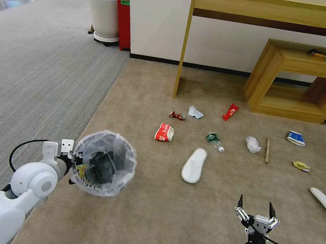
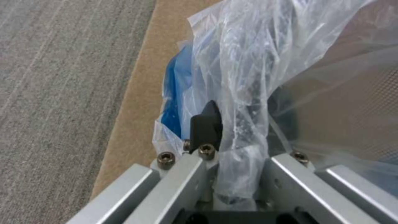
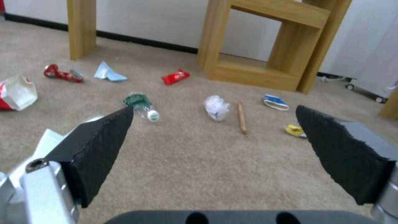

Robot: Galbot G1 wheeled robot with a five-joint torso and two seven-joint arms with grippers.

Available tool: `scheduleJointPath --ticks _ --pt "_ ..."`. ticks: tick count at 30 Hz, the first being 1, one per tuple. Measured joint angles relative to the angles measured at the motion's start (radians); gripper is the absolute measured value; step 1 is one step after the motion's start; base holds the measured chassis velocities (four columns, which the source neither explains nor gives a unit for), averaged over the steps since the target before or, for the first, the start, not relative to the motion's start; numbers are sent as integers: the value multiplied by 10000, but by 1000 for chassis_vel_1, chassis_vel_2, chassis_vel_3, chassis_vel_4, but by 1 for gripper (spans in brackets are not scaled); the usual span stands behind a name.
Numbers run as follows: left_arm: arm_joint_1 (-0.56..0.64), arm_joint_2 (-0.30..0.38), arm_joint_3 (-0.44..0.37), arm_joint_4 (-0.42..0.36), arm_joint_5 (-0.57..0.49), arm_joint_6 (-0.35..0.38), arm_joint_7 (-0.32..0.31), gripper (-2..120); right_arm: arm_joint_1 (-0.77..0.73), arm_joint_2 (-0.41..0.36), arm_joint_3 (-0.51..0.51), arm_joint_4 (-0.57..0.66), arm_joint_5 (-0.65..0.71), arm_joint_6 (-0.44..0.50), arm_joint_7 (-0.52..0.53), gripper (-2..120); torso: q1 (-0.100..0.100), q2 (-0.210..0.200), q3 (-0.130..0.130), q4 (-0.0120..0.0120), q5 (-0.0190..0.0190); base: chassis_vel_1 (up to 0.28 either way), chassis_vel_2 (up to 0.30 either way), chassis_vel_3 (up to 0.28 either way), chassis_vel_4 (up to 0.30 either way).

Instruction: Pick up the trash bin and place the garbage on the floor into it.

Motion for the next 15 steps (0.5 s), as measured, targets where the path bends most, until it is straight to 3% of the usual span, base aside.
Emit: scheduleJointPath --ticks 8,15 --pt "69 10 -111 128 33 -25 125 0 -60 -89 -93 -26 -20 -455 247 100 0 1 0 0 3 0 0 0 0" --pt "109 -93 -73 123 91 -42 146 0 110 7 -159 -186 93 -130 177 100 -1 0 0 2 2 0 0 0 0"
